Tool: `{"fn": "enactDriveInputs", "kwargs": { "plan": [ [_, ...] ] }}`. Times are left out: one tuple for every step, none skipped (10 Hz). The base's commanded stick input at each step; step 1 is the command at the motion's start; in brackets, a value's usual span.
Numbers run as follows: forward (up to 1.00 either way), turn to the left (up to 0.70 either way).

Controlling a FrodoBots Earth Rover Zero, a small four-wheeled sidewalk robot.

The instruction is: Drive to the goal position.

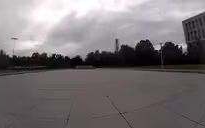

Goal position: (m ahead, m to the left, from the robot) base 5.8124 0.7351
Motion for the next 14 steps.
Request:
{"fn": "enactDriveInputs", "kwargs": {
  "plan": [
    [0.7,0.0],
    [0.7,0.0],
    [0.7,0.0],
    [0.7,0.0],
    [0.7,0.0],
    [0.7,0.0],
    [0.7,0.0],
    [0.7,0.0],
    [0.7,0.0],
    [0.7,0.0],
    [0.7,0.0],
    [0.7,0.0],
    [0.7,0.12],
    [0.7,0.03]
  ]
}}
